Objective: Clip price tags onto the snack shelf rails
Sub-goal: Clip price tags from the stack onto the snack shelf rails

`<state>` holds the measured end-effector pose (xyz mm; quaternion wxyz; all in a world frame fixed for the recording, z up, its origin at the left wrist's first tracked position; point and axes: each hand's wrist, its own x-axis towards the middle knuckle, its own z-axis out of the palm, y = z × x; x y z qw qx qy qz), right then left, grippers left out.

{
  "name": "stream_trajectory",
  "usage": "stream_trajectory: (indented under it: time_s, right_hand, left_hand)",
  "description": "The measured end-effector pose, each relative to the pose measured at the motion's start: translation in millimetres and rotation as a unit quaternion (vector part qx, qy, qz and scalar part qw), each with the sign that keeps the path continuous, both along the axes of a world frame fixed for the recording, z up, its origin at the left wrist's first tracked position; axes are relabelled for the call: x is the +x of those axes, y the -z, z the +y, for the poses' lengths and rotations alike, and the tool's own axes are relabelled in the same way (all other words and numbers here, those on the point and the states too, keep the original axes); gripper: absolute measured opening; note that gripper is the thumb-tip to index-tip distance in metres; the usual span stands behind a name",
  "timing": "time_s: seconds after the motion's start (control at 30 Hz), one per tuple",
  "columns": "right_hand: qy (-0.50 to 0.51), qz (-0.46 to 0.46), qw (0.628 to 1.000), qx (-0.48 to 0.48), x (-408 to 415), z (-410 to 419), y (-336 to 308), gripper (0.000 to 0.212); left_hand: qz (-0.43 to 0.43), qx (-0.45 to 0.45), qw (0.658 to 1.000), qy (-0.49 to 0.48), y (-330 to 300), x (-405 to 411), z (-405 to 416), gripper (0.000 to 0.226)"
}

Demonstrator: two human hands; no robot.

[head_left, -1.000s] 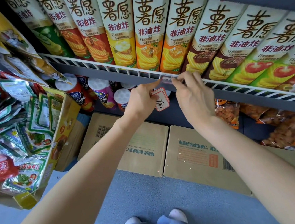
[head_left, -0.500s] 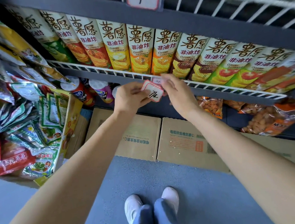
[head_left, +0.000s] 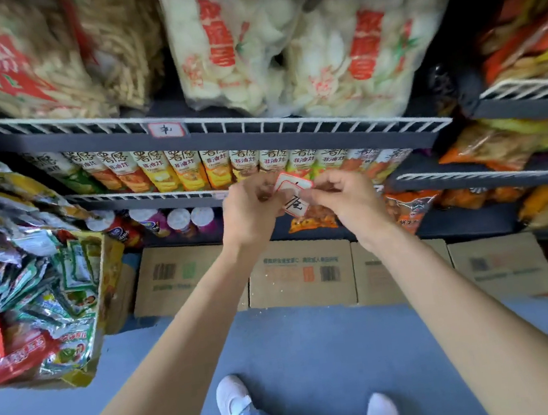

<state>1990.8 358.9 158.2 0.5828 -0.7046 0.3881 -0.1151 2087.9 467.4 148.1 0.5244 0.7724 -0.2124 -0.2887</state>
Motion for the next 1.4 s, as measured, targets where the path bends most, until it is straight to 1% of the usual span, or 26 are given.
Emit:
stream_trajectory:
  time_s: [0.1,0.13,0.23,0.37,0.57,0.67,0.73,0.8,0.9,0.97,1.1,1.17,1.27,1.33,1.4]
  right_hand:
    - [0.017,-0.005,1.0,-0.006,-52.8,-24.4,-24.8,0.015]
    - [0.02,-0.007,1.0,-0.012,-73.8,-33.4,-30.4,0.013]
    - [0.046,-0.012,0.999,-0.012,-142.5,-63.2,-48.6,0.009]
    - [0.063,-0.025,0.998,-0.015,-230.2,-111.7,-76.4,0.013]
    - [0.066,-0.035,0.995,-0.065,-323.6,-181.8,-114.5,0.013]
    - [0.072,-0.043,0.994,-0.073,-355.4,-214.1,-123.8,0.009]
    - [0.077,-0.049,0.993,-0.076,-372.9,-233.8,-129.7,0.004]
    - [0.09,-0.059,0.992,-0.066,-388.9,-253.7,-133.0,0.005]
    - [0.109,-0.05,0.991,-0.066,-407.9,-284.5,-134.8,0.006]
    - [0.126,-0.052,0.989,-0.061,-417.0,-305.4,-132.1,0.006]
    - [0.161,-0.037,0.985,-0.046,-430.5,-346.8,-118.3,0.007]
    - [0.17,-0.037,0.984,-0.036,-437.8,-364.8,-111.5,0.003]
    - [0.18,-0.033,0.983,-0.024,-452.1,-391.2,-102.2,0.019]
    - [0.185,-0.027,0.982,-0.021,-464.7,-409.9,-98.8,0.02]
    - [0.185,-0.02,0.982,-0.015,-478.3,-431.5,-94.6,0.016]
  left_hand:
    - [0.012,-0.015,1.0,0.014,-21.5,-47.9,-27.2,0.003]
    - [0.014,-0.016,1.0,0.016,-29.2,-67.9,-37.2,0.009]
    - [0.012,-0.028,0.999,0.032,-49.4,-134.0,-70.0,0.006]
    - [0.01,-0.066,0.997,0.045,-76.5,-221.9,-122.7,0.025]
    - [0.022,-0.073,0.995,0.062,-110.7,-316.8,-197.0,0.019]
    - [0.034,-0.072,0.995,0.068,-122.6,-346.9,-228.8,0.023]
    - [0.04,-0.065,0.994,0.072,-128.5,-362.9,-250.0,0.02]
    - [0.044,-0.061,0.994,0.078,-133.7,-377.8,-272.6,0.016]
    - [0.045,-0.056,0.994,0.085,-133.8,-393.4,-307.1,0.016]
    - [0.016,-0.044,0.994,0.102,-130.4,-400.9,-332.3,0.018]
    - [-0.073,-0.012,0.99,0.124,-119.2,-411.0,-382.5,0.021]
    - [-0.086,0.004,0.989,0.12,-116.0,-417.7,-403.2,0.02]
    - [-0.084,0.03,0.989,0.118,-106.4,-430.6,-431.3,0.02]
    - [-0.065,0.037,0.991,0.109,-98.9,-441.9,-450.0,0.02]
    - [-0.035,0.035,0.995,0.089,-91.0,-455.0,-469.3,0.02]
